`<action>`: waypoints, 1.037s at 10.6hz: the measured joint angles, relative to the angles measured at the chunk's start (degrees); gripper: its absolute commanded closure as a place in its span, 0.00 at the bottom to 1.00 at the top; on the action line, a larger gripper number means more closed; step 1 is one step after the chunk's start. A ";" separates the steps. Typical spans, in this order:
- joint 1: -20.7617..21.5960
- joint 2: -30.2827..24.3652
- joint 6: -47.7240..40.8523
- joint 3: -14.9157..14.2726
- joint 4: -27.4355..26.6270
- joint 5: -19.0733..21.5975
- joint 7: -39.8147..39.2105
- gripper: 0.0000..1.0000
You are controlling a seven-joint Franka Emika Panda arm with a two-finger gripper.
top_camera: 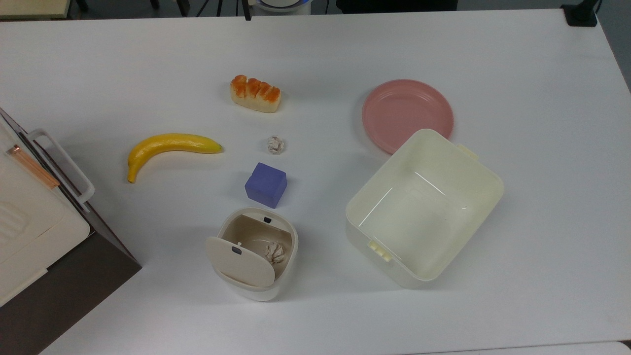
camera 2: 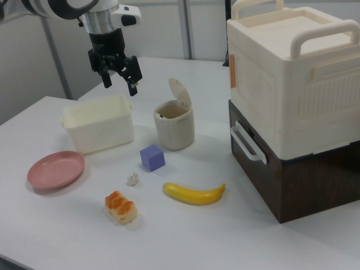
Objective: Grab it up and put it in the trash
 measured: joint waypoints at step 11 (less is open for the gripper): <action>0.00 0.01 2.62 0.96 -2.64 -0.66 -3.90 0.00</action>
